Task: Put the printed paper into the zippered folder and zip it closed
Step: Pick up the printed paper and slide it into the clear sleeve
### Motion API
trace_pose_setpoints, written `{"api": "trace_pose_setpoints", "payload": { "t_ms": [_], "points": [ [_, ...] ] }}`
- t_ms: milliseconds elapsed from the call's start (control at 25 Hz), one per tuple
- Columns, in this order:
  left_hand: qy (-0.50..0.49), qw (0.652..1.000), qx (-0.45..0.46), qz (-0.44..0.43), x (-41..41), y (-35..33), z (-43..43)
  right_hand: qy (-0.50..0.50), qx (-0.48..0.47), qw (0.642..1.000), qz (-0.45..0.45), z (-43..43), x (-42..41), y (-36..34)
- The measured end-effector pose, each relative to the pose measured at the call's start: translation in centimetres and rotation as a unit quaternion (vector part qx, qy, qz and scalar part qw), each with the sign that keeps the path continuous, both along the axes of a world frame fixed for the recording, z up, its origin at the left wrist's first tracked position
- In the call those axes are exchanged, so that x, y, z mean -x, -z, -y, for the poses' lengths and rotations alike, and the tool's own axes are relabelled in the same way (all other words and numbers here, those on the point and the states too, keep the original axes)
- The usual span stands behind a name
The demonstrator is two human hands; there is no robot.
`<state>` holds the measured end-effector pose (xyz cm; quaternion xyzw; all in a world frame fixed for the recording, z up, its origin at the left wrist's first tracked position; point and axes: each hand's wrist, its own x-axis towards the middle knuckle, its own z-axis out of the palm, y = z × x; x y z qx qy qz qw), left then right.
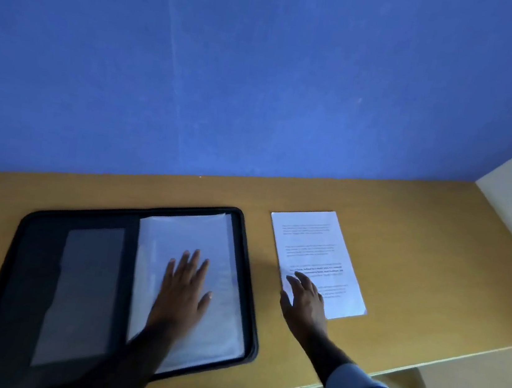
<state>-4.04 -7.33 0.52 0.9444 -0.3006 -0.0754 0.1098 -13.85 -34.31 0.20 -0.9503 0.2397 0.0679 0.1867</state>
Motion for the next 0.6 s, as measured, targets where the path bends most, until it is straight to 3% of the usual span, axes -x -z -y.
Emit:
{"api": "trace_pose_setpoints", "payload": {
  "t_ms": [120,280,600],
  "points": [
    [0.083,0.996,-0.019,-0.012,0.8,0.4,8.2,-0.005,0.009,1.000,-0.005,7.2,-1.7,-0.8],
    [0.099,0.991,-0.055,-0.071,1.3,1.8,16.7,-0.010,-0.013,1.000,-0.017,16.4,-5.0,-1.7],
    [0.063,0.987,-0.108,-0.103,2.3,2.9,19.8,-0.100,-0.027,0.990,-0.094,24.1,-11.9,-1.5]
  ]
}}
